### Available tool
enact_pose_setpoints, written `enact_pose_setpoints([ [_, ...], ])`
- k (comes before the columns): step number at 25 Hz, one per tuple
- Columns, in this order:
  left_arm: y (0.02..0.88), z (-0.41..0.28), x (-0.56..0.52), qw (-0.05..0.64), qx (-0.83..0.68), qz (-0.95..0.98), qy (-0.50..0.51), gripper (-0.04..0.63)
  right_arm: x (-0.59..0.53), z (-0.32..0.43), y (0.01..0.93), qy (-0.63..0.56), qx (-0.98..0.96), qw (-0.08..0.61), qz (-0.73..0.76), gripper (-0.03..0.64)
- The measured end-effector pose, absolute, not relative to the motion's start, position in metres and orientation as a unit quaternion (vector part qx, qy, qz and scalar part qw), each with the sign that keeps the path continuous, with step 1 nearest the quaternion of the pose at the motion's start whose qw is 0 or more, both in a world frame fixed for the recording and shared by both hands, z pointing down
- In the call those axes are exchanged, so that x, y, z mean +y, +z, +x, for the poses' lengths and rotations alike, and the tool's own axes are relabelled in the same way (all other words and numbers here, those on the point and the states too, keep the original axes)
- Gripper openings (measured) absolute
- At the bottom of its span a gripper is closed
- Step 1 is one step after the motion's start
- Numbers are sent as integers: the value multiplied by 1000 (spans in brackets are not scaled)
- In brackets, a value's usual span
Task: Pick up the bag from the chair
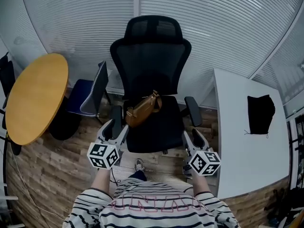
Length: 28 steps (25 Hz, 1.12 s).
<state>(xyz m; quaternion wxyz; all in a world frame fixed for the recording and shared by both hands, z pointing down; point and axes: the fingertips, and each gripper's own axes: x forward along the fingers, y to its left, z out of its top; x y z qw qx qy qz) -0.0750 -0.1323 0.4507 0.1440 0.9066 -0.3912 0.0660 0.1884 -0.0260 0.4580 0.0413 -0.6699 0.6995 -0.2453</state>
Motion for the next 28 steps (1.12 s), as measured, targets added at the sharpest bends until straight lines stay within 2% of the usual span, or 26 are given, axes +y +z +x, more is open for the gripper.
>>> enact_pose_setpoints([
  [12,474,-83,-237,167,-371,910,82,239,-136,175,476,-246,685,30,-685,207],
  [28,563,-84,-282,276,-455,841,98,259,-272,190,546,-252,749,-76,-608,221],
])
